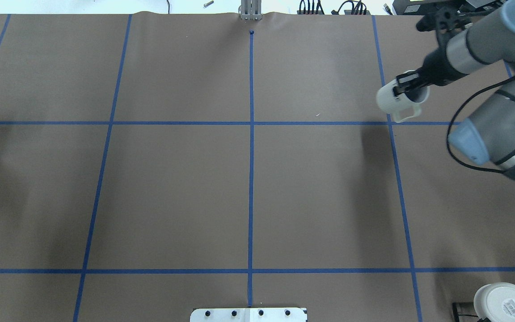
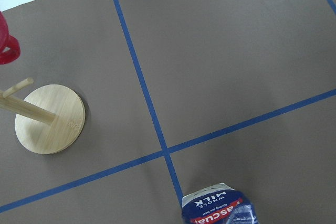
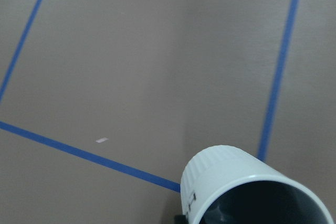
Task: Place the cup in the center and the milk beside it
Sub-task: 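Carry the white mug with the right gripper toward the table center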
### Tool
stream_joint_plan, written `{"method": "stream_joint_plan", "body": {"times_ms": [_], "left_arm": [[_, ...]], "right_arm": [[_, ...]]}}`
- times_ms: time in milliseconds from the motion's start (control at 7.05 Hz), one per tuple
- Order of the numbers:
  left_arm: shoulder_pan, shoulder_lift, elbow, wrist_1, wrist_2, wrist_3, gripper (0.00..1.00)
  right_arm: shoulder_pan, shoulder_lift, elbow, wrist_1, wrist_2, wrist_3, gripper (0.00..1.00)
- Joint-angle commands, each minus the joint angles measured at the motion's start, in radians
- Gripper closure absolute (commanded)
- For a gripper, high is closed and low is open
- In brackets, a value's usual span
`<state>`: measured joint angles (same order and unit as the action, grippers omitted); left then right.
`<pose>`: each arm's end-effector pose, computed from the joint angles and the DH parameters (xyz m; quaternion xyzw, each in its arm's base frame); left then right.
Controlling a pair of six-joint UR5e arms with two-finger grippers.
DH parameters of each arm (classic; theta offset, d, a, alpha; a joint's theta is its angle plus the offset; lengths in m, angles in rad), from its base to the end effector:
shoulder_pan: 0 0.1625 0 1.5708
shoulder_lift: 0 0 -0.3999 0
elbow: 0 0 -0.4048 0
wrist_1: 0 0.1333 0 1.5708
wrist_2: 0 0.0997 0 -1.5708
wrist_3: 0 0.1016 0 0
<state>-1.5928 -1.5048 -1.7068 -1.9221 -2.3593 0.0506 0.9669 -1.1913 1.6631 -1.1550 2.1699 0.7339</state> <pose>-0.0722 -0.4962 0.5578 0.2066 0.3684 0.0932 0.9016 -0.2990 -0.5673 0.3256 0.1566 -0.4635 -0.0704 0.8693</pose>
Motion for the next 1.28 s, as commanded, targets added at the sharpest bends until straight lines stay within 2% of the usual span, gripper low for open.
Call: {"method": "stream_joint_plan", "body": {"times_ms": [0,142,284,568,852,1135], "left_arm": [[0.0,0.0,0.004,0.0,0.0,0.0,0.02],[0.0,0.0,0.004,0.0,0.0,0.0,0.02],[0.0,0.0,0.009,0.0,0.0,0.0,0.02],[0.0,0.0,0.013,0.0,0.0,0.0,0.02],[0.0,0.0,0.018,0.0,0.0,0.0,0.02],[0.0,0.0,0.018,0.0,0.0,0.0,0.02]], "right_arm": [[-0.19,0.189,0.001,-0.152,-0.175,0.227,1.0],[-0.289,0.305,-0.002,-0.33,-0.299,0.296,1.0],[-0.366,0.376,-0.009,-0.439,-0.38,0.361,1.0],[-0.479,0.514,-0.034,-0.652,-0.424,0.519,1.0],[-0.551,0.623,-0.167,-0.683,-0.432,0.66,1.0],[-0.57,0.639,-0.201,-0.68,-0.43,0.661,1.0]]}}
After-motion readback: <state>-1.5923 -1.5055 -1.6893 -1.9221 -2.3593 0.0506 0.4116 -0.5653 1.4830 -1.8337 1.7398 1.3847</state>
